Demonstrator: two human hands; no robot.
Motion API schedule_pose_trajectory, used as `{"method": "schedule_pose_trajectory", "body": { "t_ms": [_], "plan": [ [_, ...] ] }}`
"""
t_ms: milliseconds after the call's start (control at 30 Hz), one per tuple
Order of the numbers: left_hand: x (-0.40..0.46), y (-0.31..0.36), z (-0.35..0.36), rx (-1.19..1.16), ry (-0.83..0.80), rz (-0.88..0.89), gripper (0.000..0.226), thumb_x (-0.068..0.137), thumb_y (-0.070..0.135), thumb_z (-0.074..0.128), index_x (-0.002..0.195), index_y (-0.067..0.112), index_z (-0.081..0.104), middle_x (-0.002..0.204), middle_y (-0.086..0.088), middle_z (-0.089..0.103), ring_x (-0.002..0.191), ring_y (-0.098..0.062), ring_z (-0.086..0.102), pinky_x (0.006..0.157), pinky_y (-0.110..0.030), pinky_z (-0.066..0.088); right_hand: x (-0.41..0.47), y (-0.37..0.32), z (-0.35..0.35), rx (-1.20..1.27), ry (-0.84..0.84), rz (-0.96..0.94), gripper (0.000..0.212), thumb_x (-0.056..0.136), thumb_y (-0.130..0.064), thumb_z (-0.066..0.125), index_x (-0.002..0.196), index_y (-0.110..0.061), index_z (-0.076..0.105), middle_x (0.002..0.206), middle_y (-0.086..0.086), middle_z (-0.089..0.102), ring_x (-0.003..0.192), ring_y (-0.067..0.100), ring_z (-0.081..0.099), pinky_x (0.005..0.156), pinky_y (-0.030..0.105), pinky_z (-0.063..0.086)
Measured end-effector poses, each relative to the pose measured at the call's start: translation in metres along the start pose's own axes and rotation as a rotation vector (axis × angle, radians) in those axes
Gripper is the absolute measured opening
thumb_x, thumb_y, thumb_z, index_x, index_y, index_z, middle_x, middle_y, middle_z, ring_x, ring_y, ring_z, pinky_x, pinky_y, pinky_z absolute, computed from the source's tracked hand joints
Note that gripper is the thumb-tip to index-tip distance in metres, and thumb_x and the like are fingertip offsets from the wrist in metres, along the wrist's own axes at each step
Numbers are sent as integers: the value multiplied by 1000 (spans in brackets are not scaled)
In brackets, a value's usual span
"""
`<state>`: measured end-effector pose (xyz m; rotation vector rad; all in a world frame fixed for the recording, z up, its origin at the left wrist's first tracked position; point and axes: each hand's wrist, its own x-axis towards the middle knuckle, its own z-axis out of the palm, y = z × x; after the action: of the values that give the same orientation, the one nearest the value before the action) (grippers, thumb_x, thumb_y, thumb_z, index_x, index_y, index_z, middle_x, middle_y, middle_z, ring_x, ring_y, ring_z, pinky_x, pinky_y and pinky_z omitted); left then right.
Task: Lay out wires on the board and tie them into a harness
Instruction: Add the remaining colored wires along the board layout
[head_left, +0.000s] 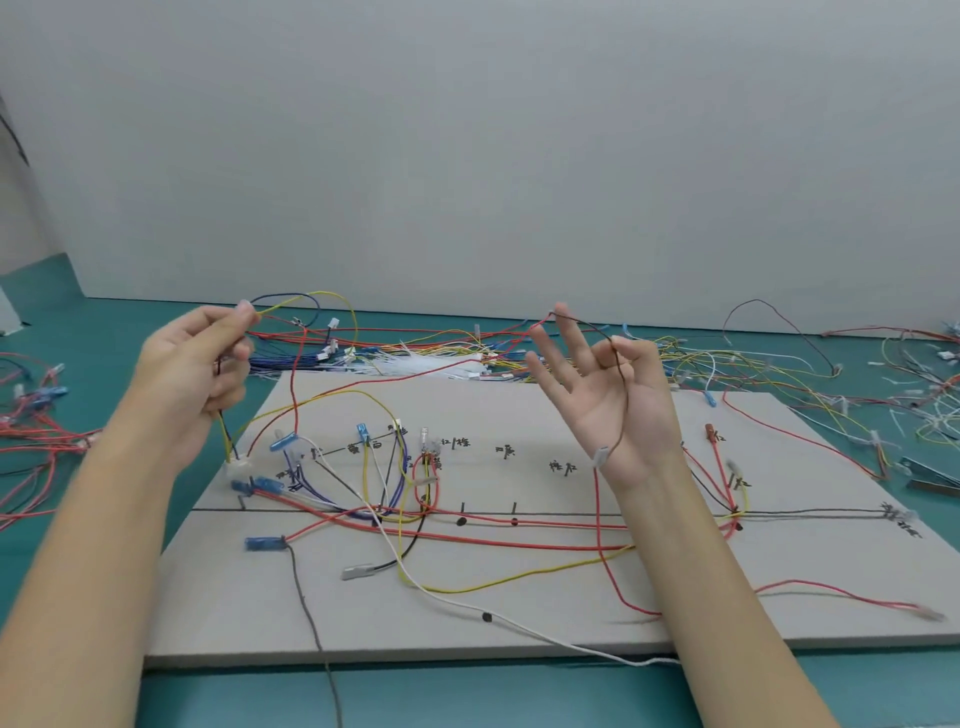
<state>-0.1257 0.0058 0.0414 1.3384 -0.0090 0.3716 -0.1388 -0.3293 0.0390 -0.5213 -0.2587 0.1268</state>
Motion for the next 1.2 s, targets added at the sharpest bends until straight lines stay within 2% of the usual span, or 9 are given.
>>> {"method": "schedule_pose_trajectory", "body": {
  "t_ms": [133, 367, 433, 533, 667, 800, 900, 1100, 1200],
  "plan": [
    [-2, -1, 3, 41, 54, 2, 17, 94, 26, 60, 78, 22, 62, 55, 11, 55, 37, -2, 32, 36, -12, 20, 0, -4, -3, 67, 50, -12, 27, 88, -11, 51, 62, -8, 56, 122, 18, 65, 118, 41, 59, 93, 50, 52],
    [-7, 4, 20, -262, -217, -167, 21, 91, 21, 54, 96, 18, 74, 66, 10, 56, 47, 1, 39, 35, -7, 24, 1, 0, -1, 126, 168, -26, 32, 100, -16, 43, 72, -8, 54, 80, 10, 68, 83, 30, 72, 81, 46, 58],
    [-8, 8, 25, -262, -305, -202, 26, 86, 20, 54, 101, 17, 75, 67, 10, 52, 45, 0, 33, 33, -7, 20, 1, 1, 0, 148, 165, 38, 27, 99, -19, 45, 74, -11, 52, 57, 0, 49, 48, 14, 58, 65, 30, 59],
    [-10, 18, 40, -191, -380, -203, 29, 85, 19, 54, 107, 14, 72, 69, 8, 52, 45, -1, 31, 32, -7, 18, -2, 2, 0, -15, 96, 157, 23, 95, -28, 51, 76, -16, 52, 48, -6, 35, 27, 6, 28, 38, 16, 38],
    [-18, 39, 69, -7, -515, -148, 30, 84, 23, 56, 107, 15, 74, 72, 7, 58, 48, -2, 29, 32, -9, 20, -5, 12, 4, -546, -1, 156, 24, 83, -43, 65, 92, -21, 64, 74, -2, 60, 27, 6, 20, 33, 18, 23],
    [-31, 51, 99, 199, -669, -94, 30, 84, 28, 59, 109, 19, 74, 76, 8, 62, 48, -3, 28, 36, -11, 22, -4, 32, 5, -890, -39, 44, 58, 68, -38, 77, 122, -30, 58, 110, 1, 69, 33, 9, 29, 44, 26, 40],
    [-35, 52, 107, 358, -617, -11, 19, 91, 23, 60, 101, 22, 76, 75, 7, 65, 45, -2, 27, 38, -12, 21, -4, 43, 6, -1053, -97, 31, 59, 74, -31, 78, 127, -35, 51, 107, -1, 71, 33, 12, 40, 52, 37, 45],
    [-29, 46, 96, 467, -418, -27, 14, 92, 17, 62, 91, 19, 76, 70, 6, 68, 43, -3, 32, 36, -13, 23, -7, 50, 4, -1191, -75, 49, 54, 89, -24, 69, 135, -37, 45, 103, -2, 70, 41, 22, 52, 41, 28, 47],
    [-27, 49, 85, 418, -419, -43, 12, 87, 15, 66, 92, 17, 76, 69, 5, 67, 46, -4, 32, 36, -13, 23, -8, 52, 7, -1222, -49, 12, 68, 88, -24, 70, 144, -36, 32, 100, -4, 71, 45, 9, 54, 45, 29, 47]
  ]
}}
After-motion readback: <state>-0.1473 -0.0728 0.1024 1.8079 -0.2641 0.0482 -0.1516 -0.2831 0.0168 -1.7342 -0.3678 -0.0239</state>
